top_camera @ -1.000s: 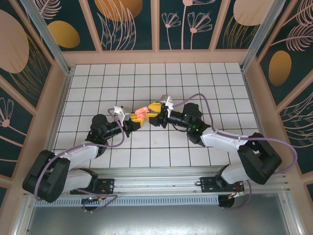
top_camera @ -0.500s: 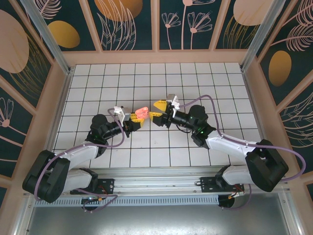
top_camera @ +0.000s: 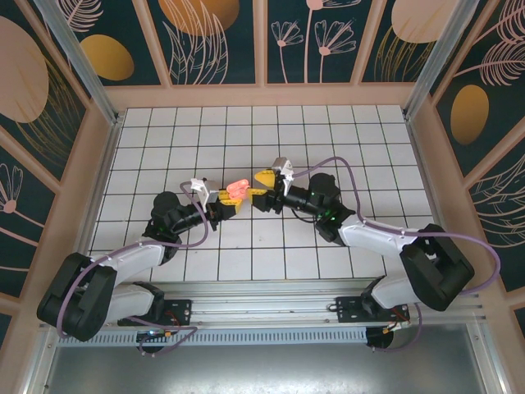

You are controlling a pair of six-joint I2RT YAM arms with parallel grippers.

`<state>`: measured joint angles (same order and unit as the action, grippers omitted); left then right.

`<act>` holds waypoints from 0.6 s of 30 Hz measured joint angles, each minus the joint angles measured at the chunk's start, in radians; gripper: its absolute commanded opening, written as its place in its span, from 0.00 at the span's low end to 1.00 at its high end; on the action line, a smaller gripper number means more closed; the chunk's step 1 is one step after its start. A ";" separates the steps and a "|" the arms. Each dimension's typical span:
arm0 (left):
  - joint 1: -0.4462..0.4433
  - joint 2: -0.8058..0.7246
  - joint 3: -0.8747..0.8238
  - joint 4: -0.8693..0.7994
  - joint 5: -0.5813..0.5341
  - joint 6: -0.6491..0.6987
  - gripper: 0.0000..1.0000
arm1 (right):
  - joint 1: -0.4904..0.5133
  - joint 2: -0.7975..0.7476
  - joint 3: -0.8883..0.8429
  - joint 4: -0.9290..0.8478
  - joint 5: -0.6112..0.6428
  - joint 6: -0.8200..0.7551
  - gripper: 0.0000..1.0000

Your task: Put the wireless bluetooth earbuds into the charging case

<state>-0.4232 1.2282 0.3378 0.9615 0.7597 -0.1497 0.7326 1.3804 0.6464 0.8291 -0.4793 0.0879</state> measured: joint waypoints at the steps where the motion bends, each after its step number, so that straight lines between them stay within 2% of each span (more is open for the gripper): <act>1: 0.000 0.000 0.000 0.000 0.000 0.000 0.14 | 0.000 0.005 0.003 0.000 0.000 0.000 0.57; 18: 0.000 -0.018 0.000 -0.002 0.010 0.000 0.14 | 0.000 0.060 0.034 0.001 -0.010 0.012 0.57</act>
<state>-0.4229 1.2102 0.3378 0.9600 0.7700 -0.1493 0.7330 1.4403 0.6804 0.8299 -0.4896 0.0998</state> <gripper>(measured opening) 0.178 0.572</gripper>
